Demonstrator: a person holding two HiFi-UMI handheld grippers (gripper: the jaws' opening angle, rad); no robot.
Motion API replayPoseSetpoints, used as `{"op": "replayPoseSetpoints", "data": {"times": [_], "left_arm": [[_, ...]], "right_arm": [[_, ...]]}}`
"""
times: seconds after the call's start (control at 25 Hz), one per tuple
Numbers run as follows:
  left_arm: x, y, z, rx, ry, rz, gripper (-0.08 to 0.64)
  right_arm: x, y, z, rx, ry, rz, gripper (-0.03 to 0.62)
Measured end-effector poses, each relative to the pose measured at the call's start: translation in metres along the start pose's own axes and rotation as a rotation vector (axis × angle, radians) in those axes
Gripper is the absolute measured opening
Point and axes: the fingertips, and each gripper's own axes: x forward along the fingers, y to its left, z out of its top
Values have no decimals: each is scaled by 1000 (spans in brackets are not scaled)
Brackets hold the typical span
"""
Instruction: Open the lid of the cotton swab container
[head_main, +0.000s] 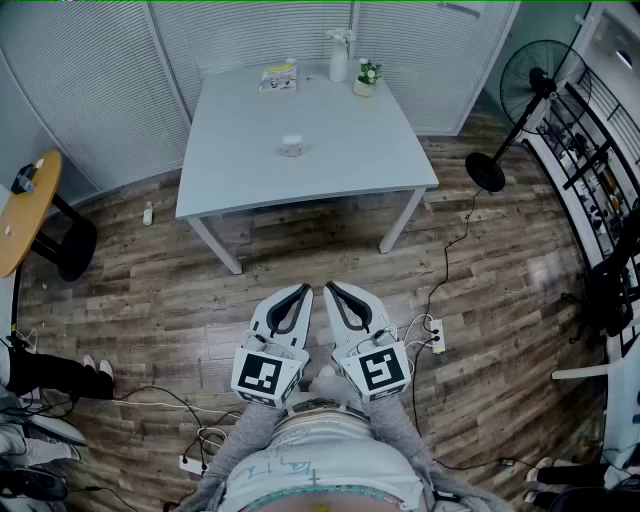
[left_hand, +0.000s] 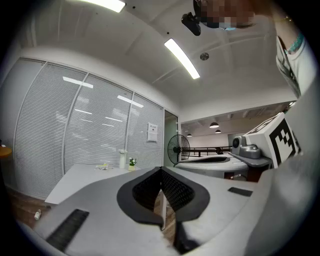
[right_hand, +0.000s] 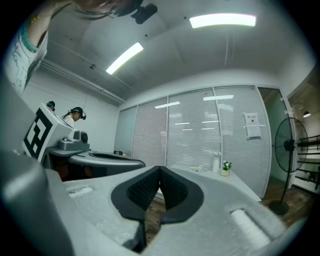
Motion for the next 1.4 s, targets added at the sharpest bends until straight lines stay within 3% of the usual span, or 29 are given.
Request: {"op": "replayPoseSetpoints", "data": {"times": [0.4, 0.64, 1.04, 1.4], "left_arm": [[21, -11, -7, -48, -8, 17, -2], [34, 7, -16, -70, 5, 43, -2], [102, 81, -16, -108, 9, -4, -2], [176, 155, -4, -88, 23, -75, -2]], "right_arm": [[-4, -19, -17, 6, 14, 51, 2], [15, -33, -22, 33, 10, 66, 2], [102, -72, -20, 22, 3, 21, 3], [199, -110, -15, 37, 6, -17, 3]]}}
